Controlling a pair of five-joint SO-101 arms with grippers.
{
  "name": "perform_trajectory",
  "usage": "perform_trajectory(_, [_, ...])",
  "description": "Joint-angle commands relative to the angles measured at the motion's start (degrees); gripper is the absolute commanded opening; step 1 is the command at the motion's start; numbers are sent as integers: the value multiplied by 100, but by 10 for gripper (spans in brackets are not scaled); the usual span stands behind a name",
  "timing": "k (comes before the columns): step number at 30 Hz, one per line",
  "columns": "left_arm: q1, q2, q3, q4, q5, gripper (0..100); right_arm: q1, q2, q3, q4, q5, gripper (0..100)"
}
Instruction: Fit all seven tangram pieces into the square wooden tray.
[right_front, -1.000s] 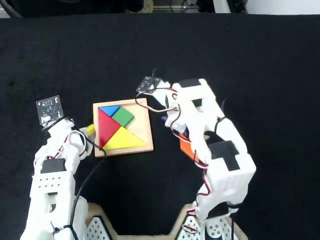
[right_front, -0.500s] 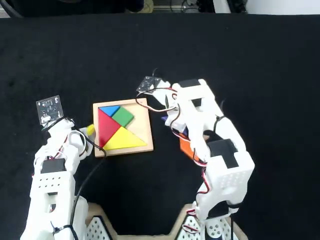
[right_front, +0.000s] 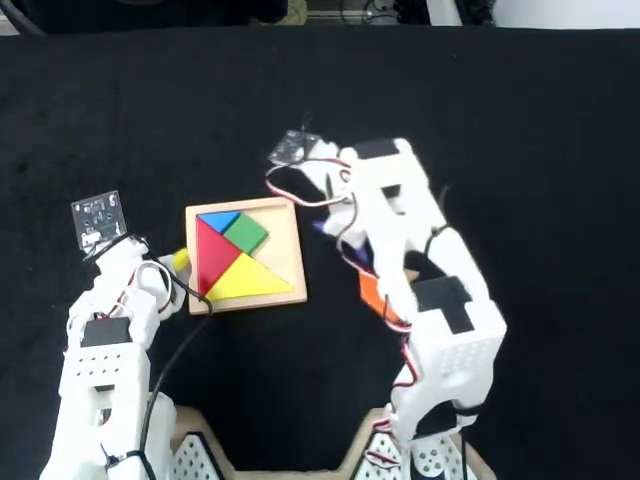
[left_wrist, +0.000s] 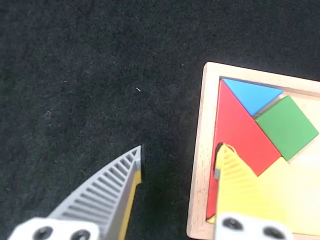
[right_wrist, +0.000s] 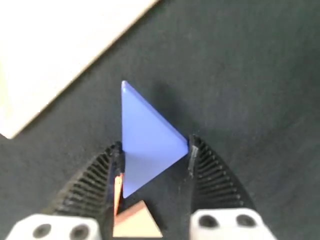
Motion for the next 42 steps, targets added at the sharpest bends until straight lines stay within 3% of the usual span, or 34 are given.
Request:
perform_trajectory(1, [75,-97,-40,-123,-44,245,-422,-400,-514,53,-352,83])
perform_trajectory(8, [75,-97,-31,-123,-44,245,-1081,-391,-567,-607,-941,84])
perform_trajectory(17, [48,-97,-22,-123,-26,245,-1160,602,-1288,-774,-1398,85])
perform_trajectory(31, [40,-97,-40,-123,-26,245,-1442,1895,-3169,615,-1415,87])
perform_trajectory(37, [40,-97,-40,-123,-26,245,-1433,1930,-3266,756,-1741,233])
perform_trajectory(42, [31,-97,-40,-123,-26,245,-1468,1938,-3257,765,-1723,251])
